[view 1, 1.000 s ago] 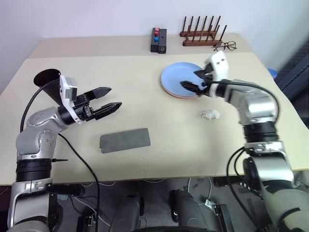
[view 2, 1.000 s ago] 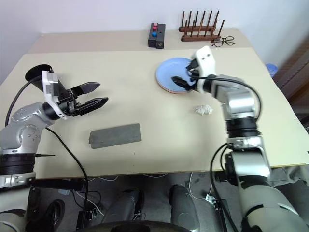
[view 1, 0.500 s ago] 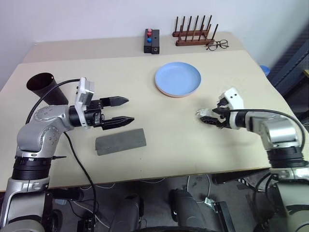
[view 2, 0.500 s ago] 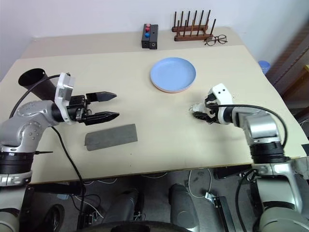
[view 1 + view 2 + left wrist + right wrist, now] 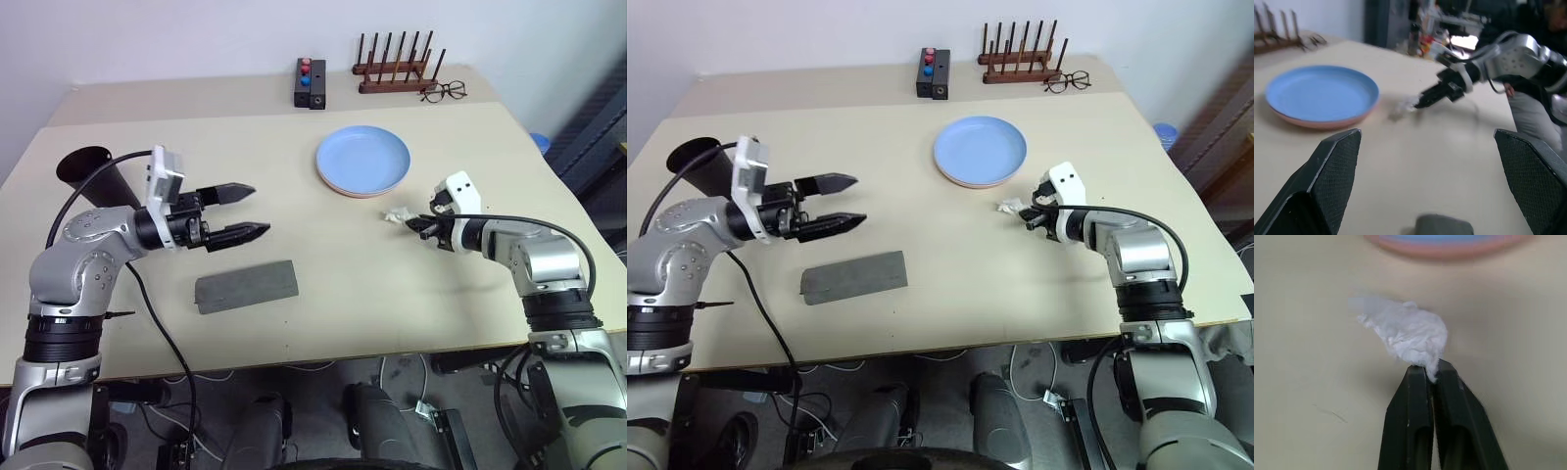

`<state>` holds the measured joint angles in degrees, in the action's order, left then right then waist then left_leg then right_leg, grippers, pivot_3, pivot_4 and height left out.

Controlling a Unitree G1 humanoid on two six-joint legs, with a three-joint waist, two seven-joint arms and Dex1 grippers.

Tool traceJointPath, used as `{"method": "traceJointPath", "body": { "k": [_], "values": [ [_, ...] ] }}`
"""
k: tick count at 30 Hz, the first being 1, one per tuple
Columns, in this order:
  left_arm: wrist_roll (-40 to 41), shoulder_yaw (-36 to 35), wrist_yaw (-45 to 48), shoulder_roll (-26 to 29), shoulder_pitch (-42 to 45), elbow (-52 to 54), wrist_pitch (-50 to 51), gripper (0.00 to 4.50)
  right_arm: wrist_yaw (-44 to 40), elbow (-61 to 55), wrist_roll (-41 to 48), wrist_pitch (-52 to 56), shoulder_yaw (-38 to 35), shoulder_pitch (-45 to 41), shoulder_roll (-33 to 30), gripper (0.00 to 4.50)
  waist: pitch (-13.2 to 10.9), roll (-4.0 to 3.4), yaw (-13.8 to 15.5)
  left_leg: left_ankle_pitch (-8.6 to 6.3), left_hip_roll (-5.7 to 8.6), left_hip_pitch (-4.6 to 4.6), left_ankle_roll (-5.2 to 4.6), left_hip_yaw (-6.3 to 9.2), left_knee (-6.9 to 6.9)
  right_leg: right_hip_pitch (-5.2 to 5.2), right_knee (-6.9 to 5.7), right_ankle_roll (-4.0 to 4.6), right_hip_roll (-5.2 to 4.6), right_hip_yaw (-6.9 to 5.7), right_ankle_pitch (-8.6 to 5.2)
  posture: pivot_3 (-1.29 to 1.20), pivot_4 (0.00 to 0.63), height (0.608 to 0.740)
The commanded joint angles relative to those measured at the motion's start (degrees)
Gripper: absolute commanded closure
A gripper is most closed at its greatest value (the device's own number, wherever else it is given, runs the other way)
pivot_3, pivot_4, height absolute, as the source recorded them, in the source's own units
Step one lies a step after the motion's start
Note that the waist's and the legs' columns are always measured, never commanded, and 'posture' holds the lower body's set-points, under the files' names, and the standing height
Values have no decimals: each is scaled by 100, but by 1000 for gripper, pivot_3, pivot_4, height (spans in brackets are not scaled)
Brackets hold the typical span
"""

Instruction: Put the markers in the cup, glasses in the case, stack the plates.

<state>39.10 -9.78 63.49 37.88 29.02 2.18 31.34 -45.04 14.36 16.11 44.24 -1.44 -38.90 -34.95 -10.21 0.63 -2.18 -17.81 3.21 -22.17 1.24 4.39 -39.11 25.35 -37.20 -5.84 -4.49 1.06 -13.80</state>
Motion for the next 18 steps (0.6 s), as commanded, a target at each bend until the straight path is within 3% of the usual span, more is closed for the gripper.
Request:
{"method": "traceJointPath", "body": {
  "k": [1, 4, 9, 14, 17, 18],
  "values": [
    [171, -345, -251, -90, 146, -77, -86, 0, -320, -343, 392, -45, -265, -249, -30, 4423, 0, 0, 5, 0, -1, 0, 0, 2, 0, 0, 0, 0, -1, -1, 0, 0, 150, 740],
    [97, -448, -455, -213, 233, -264, -227, 0, -157, 22, 617, -265, -504, -848, 362, 4423, 0, 0, -16, 0, 1, 0, -1, 2, -1, -1, 0, 0, -1, -1, 0, 0, 150, 740],
    [-336, -449, -735, -301, 282, -720, -726, 0, 755, 2076, -545, -2155, 25, -1994, 902, 4423, 0, 0, -35, 18, 0, 1, 32, 3, 3, 5, -6, 0, 3, -1, 1, 0, 150, 740],
    [-328, -481, -746, -327, 25, -605, -880, 0, 1174, 4032, -1071, -3260, 184, -2720, 1362, 4423, 1, 1, -34, 19, 5, -7, 33, 1, 7, 6, 6, 0, -5, -1, 1, 0, 150, 740],
    [-250, -582, -751, -306, -153, -557, -906, 0, 1258, 4601, -1242, -3597, 225, -2820, 1416, 3702, 0, 0, -24, 18, 8, -17, 32, 7, 5, 10, 9, 0, -8, -3, 1, 0, 150, 740],
    [-264, -609, -783, -311, -195, -554, -946, 0, 1235, 4677, -1294, -3696, 253, -2837, 1418, 3275, 0, 0, -30, 18, 8, -18, 32, 7, 5, 10, 9, 0, -9, -3, 1, 0, 150, 740]
  ]
}}
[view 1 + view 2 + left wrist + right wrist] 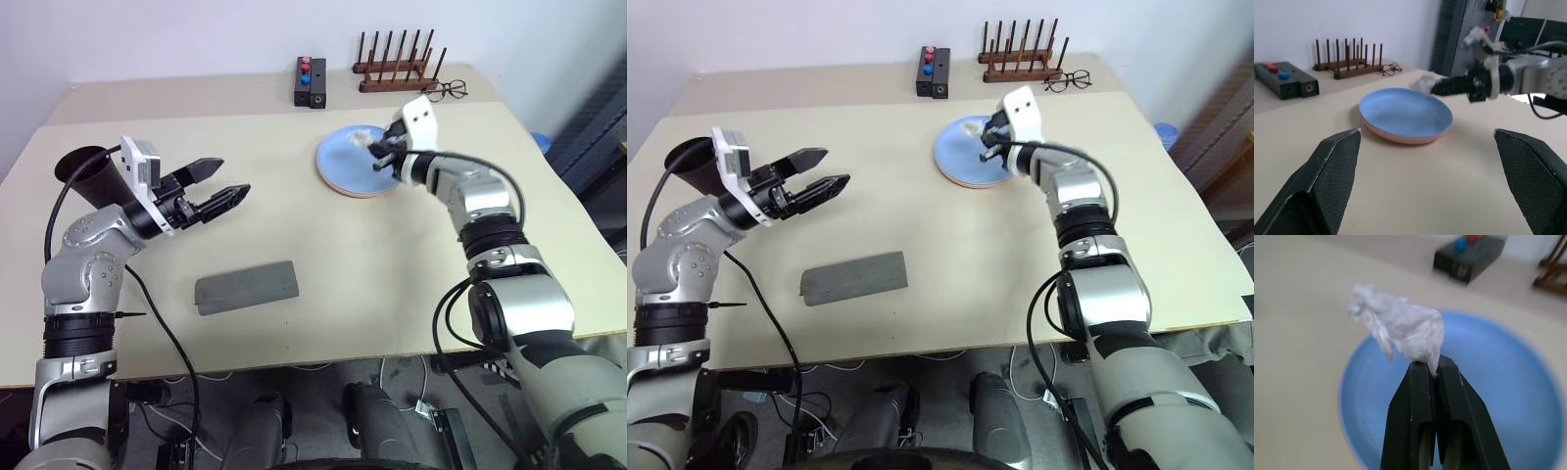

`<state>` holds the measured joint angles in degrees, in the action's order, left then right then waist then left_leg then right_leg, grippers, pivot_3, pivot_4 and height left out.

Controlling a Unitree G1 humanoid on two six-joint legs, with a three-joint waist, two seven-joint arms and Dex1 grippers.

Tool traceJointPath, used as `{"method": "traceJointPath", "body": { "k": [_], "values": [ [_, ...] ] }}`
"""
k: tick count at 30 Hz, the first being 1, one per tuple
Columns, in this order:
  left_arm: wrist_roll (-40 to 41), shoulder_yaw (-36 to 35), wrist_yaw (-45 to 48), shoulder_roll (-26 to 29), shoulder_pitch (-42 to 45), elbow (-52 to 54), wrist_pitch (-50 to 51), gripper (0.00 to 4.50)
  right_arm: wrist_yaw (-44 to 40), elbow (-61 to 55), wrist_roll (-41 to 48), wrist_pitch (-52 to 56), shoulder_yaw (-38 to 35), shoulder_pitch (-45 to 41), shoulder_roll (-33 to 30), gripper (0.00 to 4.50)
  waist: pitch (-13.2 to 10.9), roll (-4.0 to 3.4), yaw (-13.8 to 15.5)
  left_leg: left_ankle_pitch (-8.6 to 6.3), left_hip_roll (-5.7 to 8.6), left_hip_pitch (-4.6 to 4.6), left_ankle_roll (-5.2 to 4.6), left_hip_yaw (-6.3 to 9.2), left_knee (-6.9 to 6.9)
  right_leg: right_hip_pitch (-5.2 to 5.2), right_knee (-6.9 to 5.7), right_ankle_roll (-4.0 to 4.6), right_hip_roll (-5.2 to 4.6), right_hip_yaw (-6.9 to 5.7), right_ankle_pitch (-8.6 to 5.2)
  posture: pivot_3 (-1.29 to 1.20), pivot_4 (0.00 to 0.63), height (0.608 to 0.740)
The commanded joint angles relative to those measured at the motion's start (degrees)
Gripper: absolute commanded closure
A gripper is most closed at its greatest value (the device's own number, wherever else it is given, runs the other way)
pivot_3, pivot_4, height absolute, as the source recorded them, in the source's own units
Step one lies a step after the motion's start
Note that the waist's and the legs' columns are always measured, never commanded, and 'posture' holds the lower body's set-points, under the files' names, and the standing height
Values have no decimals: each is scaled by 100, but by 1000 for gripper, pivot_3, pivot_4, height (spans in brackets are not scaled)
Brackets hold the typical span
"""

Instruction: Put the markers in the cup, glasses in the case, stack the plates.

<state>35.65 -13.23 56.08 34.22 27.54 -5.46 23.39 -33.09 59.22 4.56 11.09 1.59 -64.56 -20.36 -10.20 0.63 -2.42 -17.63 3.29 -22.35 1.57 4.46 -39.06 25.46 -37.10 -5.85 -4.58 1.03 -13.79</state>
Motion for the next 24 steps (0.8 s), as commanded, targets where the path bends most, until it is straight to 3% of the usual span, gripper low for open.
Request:
{"method": "traceJointPath", "body": {
  "k": [1, 4, 9, 16, 19, 24],
  "values": [
    [56, -270, -76, 41, -88, 237, -187, 0, -6, 234, -166, -433, -43, -284, -52, 2760, 0, -1, -13, 0, 0, 0, 0, 0, 0, 1, 0, 0, 1, 0, 0, 0, 150, 740],
    [139, -357, -1, 61, -271, 324, -160, 0, -287, 36, -19, -353, -204, -295, -144, 1371, -1, -2, -23, 2, -3, 1, 3, 0, -1, 3, -5, 0, 3, 0, 0, 0, 150, 740],
    [224, -515, 199, 128, -509, 357, -209, 0, -1159, -1134, 692, 72, -684, 97, -484, 1371, -3, -5, -16, 1, -4, 1, 2, 0, 0, 4, -5, 0, 5, 0, 0, 0, 150, 740],
    [369, -470, 962, 443, -1042, 432, -165, 0, -2258, -5080, 1874, 1214, -951, 2275, -1271, 1371, -3, -5, 66, -3, -4, 0, -4, 11, 0, -6, 2, 0, -2, -6, 0, 0, 150, 740],
    [369, -458, 1211, 588, -1133, 320, -133, 0, -2789, -6140, 2734, 1870, -1338, 3193, -1738, 1371, -5, -11, 112, -18, -5, 1, -31, 9, -3, -5, -2, 0, -2, -7, 0, 0, 150, 740],
    [205, -242, 1523, 666, -994, -48, -217, 0, -2992, -7306, 2678, 1863, -1307, 4346, -2469, 1371, -5, -14, 159, -21, -8, 12, -37, 8, -4, -15, -2, 0, 1, -8, 0, 0, 150, 740]
  ]
}}
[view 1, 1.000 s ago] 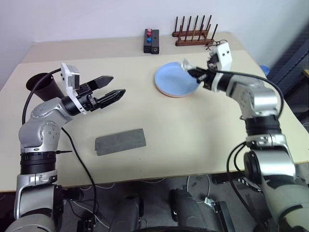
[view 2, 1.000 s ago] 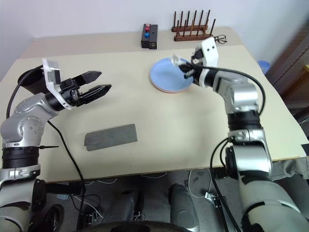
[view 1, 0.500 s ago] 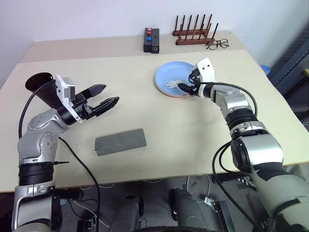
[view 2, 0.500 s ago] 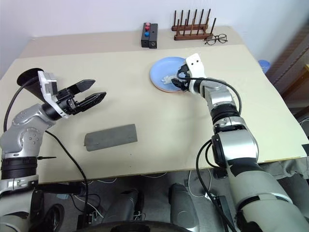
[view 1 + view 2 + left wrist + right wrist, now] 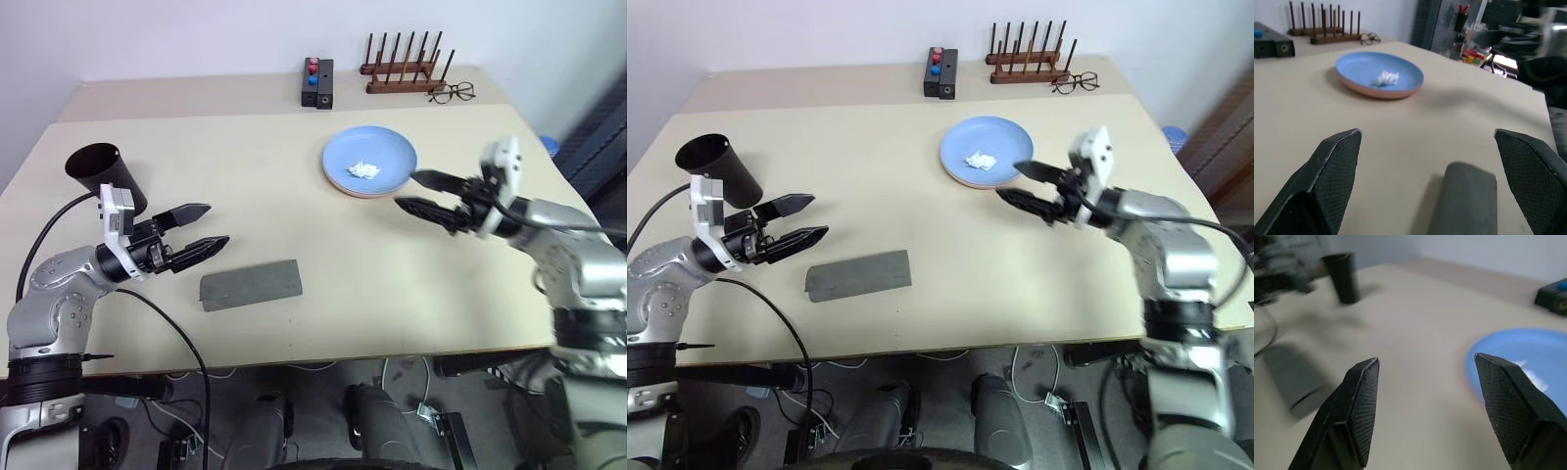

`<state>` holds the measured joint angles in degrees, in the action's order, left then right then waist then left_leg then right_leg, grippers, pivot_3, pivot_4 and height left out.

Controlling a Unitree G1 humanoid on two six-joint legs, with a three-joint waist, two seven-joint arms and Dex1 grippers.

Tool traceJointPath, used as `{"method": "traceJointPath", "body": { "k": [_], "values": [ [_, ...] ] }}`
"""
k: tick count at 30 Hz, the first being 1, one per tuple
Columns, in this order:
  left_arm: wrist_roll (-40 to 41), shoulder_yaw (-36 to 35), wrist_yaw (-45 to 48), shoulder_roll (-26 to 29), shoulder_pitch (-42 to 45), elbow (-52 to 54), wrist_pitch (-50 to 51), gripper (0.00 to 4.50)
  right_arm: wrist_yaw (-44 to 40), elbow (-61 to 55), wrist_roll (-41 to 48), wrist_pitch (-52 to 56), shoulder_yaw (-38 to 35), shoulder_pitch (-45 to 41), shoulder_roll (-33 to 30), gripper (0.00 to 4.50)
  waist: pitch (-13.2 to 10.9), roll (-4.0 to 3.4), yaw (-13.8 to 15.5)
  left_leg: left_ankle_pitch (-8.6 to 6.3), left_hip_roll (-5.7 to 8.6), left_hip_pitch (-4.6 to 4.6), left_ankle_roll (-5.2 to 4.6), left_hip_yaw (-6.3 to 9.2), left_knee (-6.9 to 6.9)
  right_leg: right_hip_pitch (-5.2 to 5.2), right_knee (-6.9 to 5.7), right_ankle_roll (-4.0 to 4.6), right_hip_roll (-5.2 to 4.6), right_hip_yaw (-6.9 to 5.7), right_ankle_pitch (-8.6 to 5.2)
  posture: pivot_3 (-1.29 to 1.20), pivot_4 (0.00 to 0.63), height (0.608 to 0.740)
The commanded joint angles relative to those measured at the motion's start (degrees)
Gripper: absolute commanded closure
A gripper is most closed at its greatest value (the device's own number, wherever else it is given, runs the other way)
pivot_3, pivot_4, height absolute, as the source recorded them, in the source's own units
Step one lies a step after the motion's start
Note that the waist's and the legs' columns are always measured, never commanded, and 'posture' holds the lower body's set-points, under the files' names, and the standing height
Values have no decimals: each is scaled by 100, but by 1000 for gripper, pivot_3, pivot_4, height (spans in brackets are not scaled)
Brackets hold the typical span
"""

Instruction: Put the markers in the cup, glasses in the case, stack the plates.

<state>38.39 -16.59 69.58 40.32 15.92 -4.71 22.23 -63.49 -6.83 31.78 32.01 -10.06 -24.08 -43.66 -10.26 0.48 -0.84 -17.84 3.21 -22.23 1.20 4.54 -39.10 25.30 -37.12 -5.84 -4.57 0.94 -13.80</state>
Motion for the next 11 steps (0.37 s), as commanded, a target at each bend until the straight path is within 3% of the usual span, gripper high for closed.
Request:
{"method": "traceJointPath", "body": {
  "k": [1, 7, 11],
  "values": [
    [-194, 163, 195, 39, 261, -254, -236, 0, 81, -808, -122, -458, -187, 500, -125, 1371, 1, 1, 11, 0, 0, 3, 0, -1, -1, -3, 0, 0, 0, 0, 0, 0, 150, 740],
    [-356, 313, 116, -147, 430, -311, -470, 0, 14, -684, -453, -1350, -335, 1133, -250, 1371, 1, 1, 20, -2, 2, 15, -4, -4, -2, -19, 2, 0, 3, -2, 0, 0, 150, 740],
    [-352, 279, 58, -234, 321, -269, -522, 0, -17, -236, -531, -1519, -157, 781, -260, 1371, 1, 1, -2, -2, 1, 18, -3, -5, -2, -19, 1, 0, 2, 1, 0, 0, 150, 740]
  ]
}}
